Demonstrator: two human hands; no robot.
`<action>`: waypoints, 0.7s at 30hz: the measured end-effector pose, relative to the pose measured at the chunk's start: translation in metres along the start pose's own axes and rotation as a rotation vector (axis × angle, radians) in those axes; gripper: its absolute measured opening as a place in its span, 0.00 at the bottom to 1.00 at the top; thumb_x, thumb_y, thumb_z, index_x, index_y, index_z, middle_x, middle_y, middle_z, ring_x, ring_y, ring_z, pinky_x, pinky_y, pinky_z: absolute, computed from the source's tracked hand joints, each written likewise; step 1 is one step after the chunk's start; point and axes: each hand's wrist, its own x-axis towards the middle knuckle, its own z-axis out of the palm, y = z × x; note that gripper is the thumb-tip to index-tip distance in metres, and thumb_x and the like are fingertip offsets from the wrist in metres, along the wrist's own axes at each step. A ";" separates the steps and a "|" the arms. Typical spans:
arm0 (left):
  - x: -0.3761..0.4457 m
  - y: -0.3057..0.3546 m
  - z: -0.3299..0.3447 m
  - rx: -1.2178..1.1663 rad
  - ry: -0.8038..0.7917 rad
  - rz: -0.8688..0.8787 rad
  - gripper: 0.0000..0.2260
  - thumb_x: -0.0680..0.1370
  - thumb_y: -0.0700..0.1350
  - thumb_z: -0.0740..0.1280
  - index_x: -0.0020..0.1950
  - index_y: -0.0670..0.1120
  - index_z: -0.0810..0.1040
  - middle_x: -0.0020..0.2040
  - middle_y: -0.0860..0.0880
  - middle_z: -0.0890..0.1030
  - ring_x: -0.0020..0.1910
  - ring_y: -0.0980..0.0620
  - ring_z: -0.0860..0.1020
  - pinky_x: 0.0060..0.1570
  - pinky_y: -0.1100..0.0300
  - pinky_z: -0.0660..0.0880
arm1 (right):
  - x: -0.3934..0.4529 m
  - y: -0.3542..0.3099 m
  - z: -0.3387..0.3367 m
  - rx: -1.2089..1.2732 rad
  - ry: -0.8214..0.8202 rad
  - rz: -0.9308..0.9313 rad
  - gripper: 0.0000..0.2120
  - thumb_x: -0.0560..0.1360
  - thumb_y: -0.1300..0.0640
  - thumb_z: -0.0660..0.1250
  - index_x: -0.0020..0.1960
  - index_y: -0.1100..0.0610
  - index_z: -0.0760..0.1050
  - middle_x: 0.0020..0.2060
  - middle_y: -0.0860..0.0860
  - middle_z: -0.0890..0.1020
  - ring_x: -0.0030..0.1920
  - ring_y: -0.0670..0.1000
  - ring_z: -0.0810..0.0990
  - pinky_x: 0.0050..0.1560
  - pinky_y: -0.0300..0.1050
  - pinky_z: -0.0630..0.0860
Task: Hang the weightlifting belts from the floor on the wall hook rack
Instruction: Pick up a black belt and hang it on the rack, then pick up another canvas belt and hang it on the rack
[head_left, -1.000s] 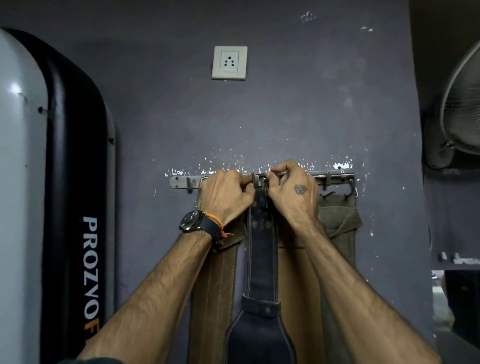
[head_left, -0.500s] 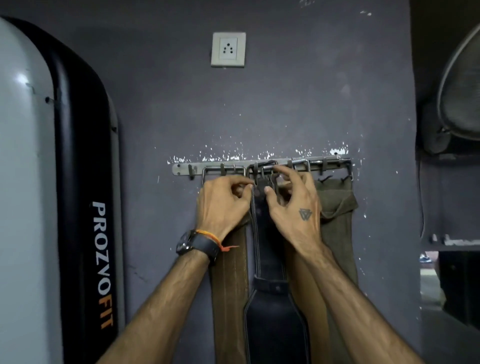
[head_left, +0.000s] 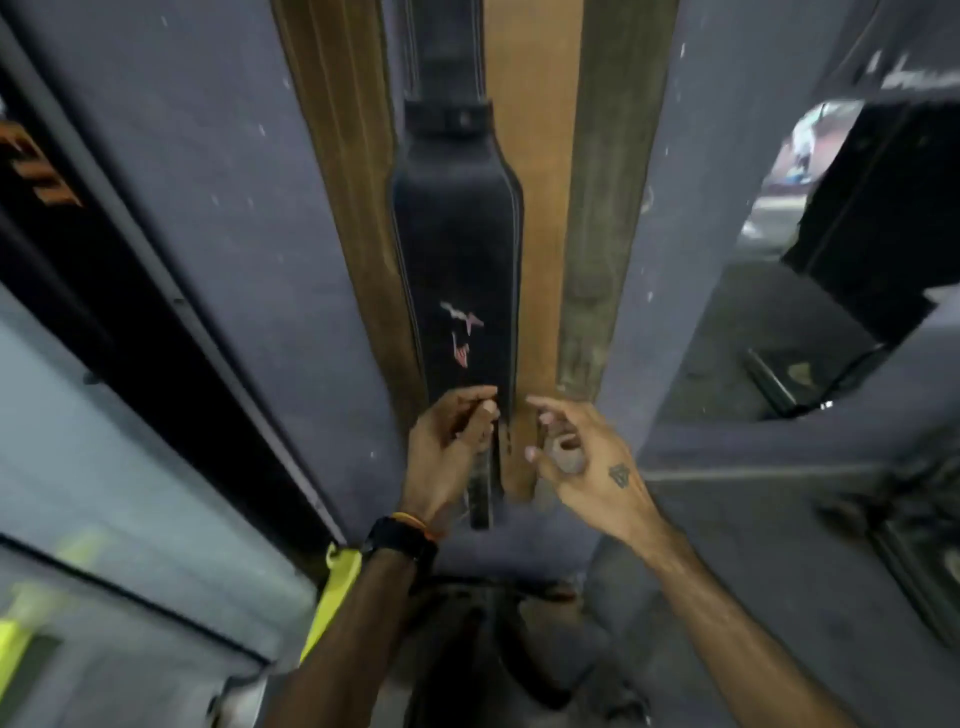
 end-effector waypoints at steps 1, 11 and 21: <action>-0.018 -0.030 0.012 0.030 -0.008 -0.090 0.07 0.85 0.46 0.72 0.60 0.52 0.87 0.58 0.45 0.89 0.60 0.45 0.87 0.62 0.48 0.83 | -0.026 0.026 0.004 -0.012 -0.049 0.047 0.26 0.78 0.53 0.76 0.74 0.42 0.75 0.61 0.41 0.79 0.57 0.37 0.78 0.62 0.38 0.78; -0.171 -0.203 0.136 0.067 0.082 -0.540 0.08 0.84 0.42 0.73 0.60 0.53 0.88 0.50 0.49 0.91 0.48 0.50 0.86 0.47 0.52 0.83 | -0.190 0.217 0.010 0.054 -0.386 0.316 0.21 0.77 0.50 0.74 0.70 0.44 0.78 0.55 0.43 0.83 0.53 0.43 0.86 0.55 0.47 0.85; -0.243 -0.384 0.215 0.080 0.084 -0.806 0.08 0.85 0.44 0.71 0.63 0.51 0.87 0.53 0.47 0.90 0.56 0.45 0.88 0.56 0.46 0.86 | -0.314 0.400 0.095 0.051 -0.655 0.662 0.24 0.76 0.50 0.73 0.71 0.49 0.79 0.57 0.46 0.87 0.54 0.50 0.88 0.58 0.55 0.85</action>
